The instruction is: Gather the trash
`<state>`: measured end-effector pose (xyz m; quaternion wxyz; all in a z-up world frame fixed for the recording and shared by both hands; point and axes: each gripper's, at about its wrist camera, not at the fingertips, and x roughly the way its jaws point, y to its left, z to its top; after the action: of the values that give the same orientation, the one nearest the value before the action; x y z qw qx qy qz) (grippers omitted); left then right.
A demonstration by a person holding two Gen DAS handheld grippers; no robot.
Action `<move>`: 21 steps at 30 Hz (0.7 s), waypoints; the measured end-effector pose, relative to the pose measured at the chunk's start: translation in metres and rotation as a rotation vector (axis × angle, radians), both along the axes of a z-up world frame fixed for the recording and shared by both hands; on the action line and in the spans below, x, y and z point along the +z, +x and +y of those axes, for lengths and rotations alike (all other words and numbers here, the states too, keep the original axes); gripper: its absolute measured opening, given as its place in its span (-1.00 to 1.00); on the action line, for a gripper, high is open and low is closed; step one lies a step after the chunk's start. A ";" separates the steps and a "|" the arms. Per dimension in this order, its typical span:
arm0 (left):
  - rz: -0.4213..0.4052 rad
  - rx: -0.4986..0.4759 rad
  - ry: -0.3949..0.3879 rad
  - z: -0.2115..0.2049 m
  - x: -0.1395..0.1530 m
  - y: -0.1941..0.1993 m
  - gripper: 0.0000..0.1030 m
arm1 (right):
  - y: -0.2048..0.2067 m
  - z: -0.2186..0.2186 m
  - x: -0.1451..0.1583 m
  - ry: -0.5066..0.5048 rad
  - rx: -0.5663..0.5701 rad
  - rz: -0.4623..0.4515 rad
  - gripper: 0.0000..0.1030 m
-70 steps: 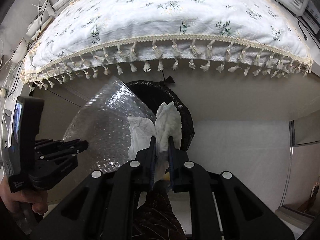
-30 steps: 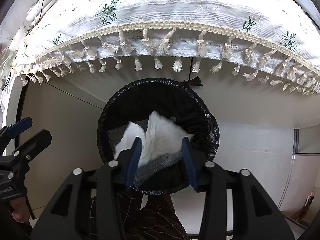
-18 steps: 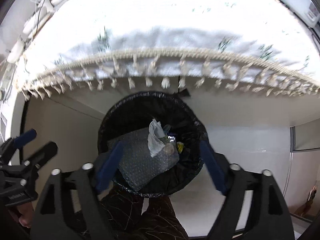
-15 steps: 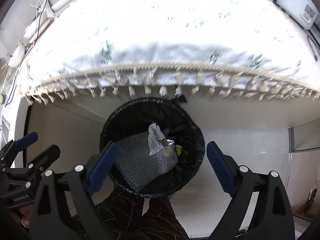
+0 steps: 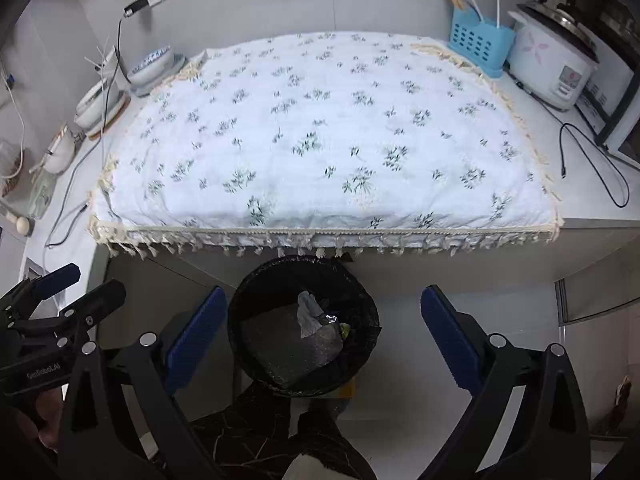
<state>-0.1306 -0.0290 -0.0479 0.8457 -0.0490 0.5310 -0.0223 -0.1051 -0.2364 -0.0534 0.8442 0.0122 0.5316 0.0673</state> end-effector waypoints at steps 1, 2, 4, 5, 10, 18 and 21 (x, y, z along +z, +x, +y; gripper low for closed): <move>-0.004 0.000 0.004 0.000 0.007 0.000 0.88 | -0.001 -0.001 0.008 0.002 -0.002 -0.004 0.82; -0.011 -0.002 0.002 -0.001 0.015 0.000 0.88 | -0.003 -0.003 0.018 0.007 -0.006 -0.010 0.82; -0.023 -0.007 0.001 -0.001 0.028 -0.002 0.88 | -0.007 -0.005 0.031 0.006 -0.012 -0.017 0.82; -0.026 -0.007 -0.001 -0.001 0.034 -0.003 0.88 | -0.009 -0.006 0.037 0.005 -0.015 -0.023 0.82; -0.018 0.014 0.006 0.006 0.046 -0.008 0.88 | -0.023 -0.009 0.053 0.003 -0.034 -0.018 0.82; 0.034 0.016 -0.017 0.009 0.034 -0.007 0.88 | -0.031 -0.003 0.045 -0.012 -0.044 0.009 0.82; 0.042 0.000 -0.011 0.005 0.032 -0.008 0.88 | -0.031 -0.003 0.044 -0.022 -0.045 0.011 0.82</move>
<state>-0.1384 -0.0236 -0.0156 0.8341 -0.0540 0.5484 -0.0244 -0.1359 -0.2392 -0.0091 0.8426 0.0153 0.5367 0.0423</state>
